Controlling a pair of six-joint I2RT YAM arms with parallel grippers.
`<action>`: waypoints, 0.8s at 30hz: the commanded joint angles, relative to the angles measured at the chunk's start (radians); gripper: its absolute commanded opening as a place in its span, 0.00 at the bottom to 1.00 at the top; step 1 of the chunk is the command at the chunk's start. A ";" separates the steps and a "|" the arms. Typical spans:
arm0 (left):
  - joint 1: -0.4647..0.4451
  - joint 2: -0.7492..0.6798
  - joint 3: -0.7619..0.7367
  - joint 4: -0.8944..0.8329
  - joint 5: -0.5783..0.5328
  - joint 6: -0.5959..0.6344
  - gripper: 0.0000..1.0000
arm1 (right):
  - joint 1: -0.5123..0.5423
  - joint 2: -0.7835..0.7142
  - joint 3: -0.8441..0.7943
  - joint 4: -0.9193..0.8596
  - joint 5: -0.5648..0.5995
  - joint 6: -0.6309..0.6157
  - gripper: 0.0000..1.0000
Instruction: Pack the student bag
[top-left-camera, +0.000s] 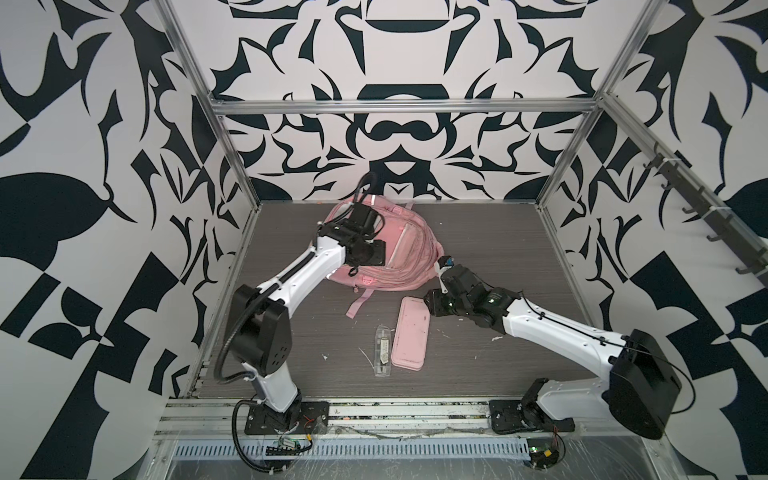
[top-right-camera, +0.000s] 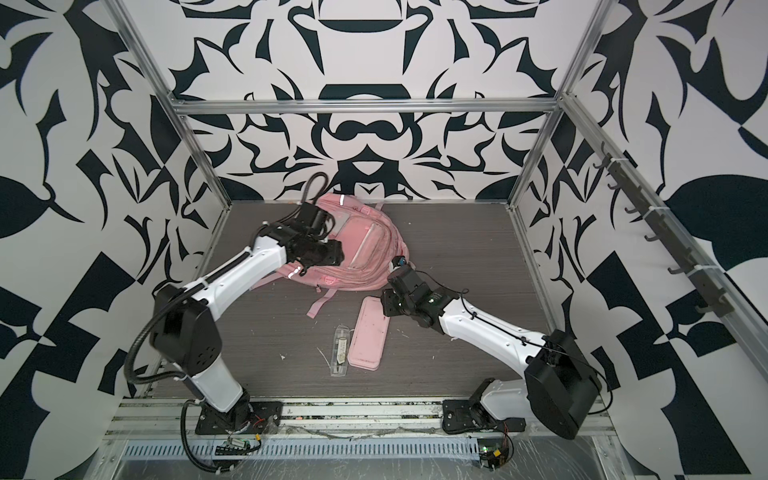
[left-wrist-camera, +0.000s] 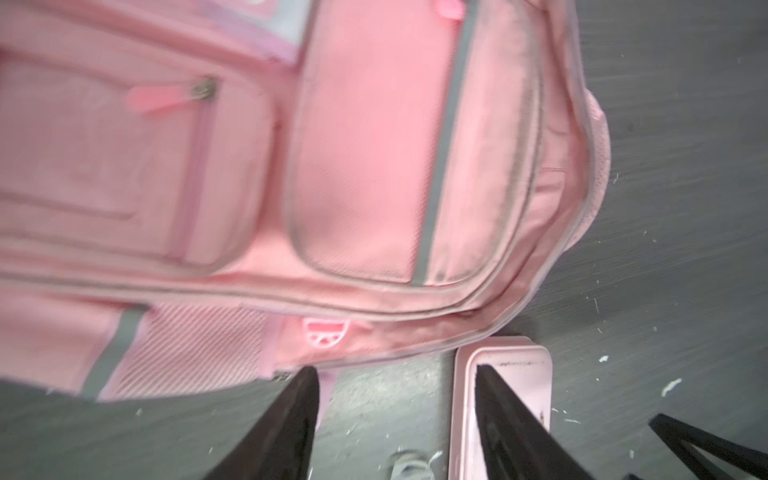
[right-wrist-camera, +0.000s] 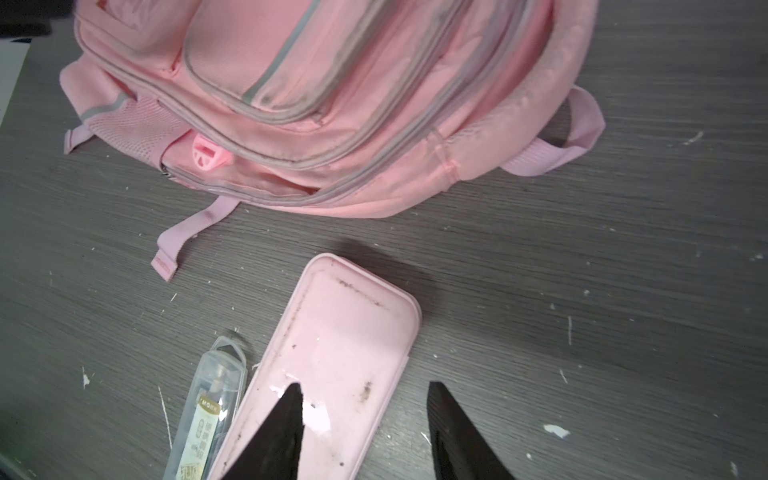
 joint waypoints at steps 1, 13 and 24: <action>0.094 -0.091 -0.171 0.137 0.163 -0.150 0.63 | 0.053 0.048 0.051 0.047 0.055 -0.035 0.51; 0.333 -0.246 -0.551 0.386 0.307 -0.366 0.61 | 0.209 0.355 0.306 0.074 0.107 -0.014 0.44; 0.407 -0.102 -0.603 0.553 0.388 -0.422 0.59 | 0.247 0.589 0.535 0.072 0.033 0.050 0.38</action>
